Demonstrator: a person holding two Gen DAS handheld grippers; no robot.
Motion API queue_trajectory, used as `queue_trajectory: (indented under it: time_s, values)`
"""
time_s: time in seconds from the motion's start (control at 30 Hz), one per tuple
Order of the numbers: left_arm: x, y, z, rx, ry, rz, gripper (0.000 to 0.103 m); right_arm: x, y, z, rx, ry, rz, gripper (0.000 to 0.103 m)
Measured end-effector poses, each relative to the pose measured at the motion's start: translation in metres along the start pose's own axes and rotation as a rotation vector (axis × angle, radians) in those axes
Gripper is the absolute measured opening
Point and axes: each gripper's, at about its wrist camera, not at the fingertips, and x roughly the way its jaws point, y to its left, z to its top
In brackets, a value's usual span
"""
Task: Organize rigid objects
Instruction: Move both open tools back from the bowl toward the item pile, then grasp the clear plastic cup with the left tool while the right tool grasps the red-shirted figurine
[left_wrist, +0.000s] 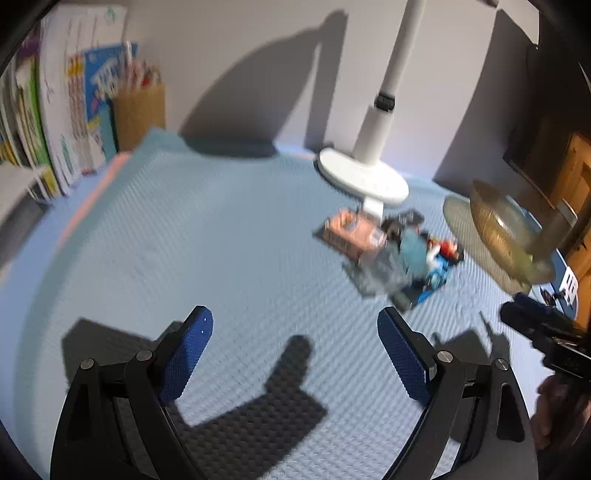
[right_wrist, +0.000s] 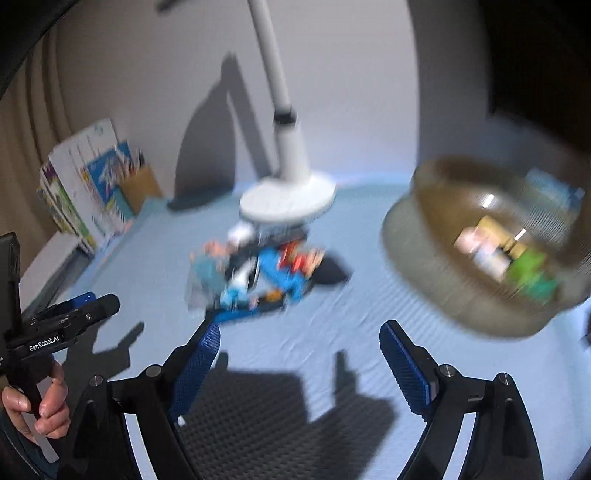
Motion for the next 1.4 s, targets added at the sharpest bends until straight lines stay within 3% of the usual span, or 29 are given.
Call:
queue_trajectory:
  time_s: [0.1, 0.2, 0.57, 0.63, 0.73, 0.8, 0.83, 0.87, 1.07, 1.23, 1.33, 1.4]
  values:
    - [0.017, 0.002, -0.006, -0.012, 0.056, -0.015, 0.089, 0.017, -0.005, -0.009, 0.018, 0.038, 0.004, 0.087]
    - [0.016, -0.001, -0.006, 0.02, 0.033, -0.011, 0.089, 0.017, -0.014, -0.008, 0.054, 0.014, 0.015, 0.087]
    - [-0.001, -0.015, -0.004, 0.071, 0.065, -0.008, 0.089, 0.017, -0.007, -0.005, 0.047, 0.119, 0.025, 0.087]
    - [-0.014, -0.026, 0.006, 0.098, 0.042, -0.04, 0.089, 0.0, 0.001, 0.003, 0.007, 0.103, 0.058, 0.087]
    - [-0.014, -0.039, 0.025, 0.111, 0.034, -0.103, 0.089, -0.014, 0.016, 0.031, -0.123, 0.047, -0.042, 0.086]
    - [-0.003, -0.049, 0.033, 0.144, 0.037, -0.127, 0.08, -0.007, 0.019, 0.044, -0.179, 0.036, -0.101, 0.078]
    - [0.006, -0.055, 0.035, 0.173, 0.051, -0.139, 0.075, 0.006, 0.018, 0.051, -0.207, 0.06, -0.119, 0.063]
    - [0.013, -0.059, 0.035, 0.189, 0.068, -0.153, 0.066, 0.015, 0.015, 0.055, -0.211, 0.083, -0.118, 0.056]
    - [0.049, -0.066, 0.039, 0.197, 0.131, -0.193, 0.064, 0.056, -0.006, 0.073, -0.215, 0.107, -0.03, 0.055]
    - [0.069, -0.061, 0.037, 0.161, 0.169, -0.198, 0.064, 0.093, -0.019, 0.079, -0.173, 0.2, 0.066, 0.055]
    - [0.078, -0.055, 0.036, 0.122, 0.18, -0.218, 0.056, 0.106, -0.026, 0.077, -0.137, 0.214, 0.077, 0.055]
    - [0.077, -0.055, 0.037, 0.117, 0.182, -0.241, 0.041, 0.109, -0.031, 0.077, -0.089, 0.213, 0.13, 0.055]
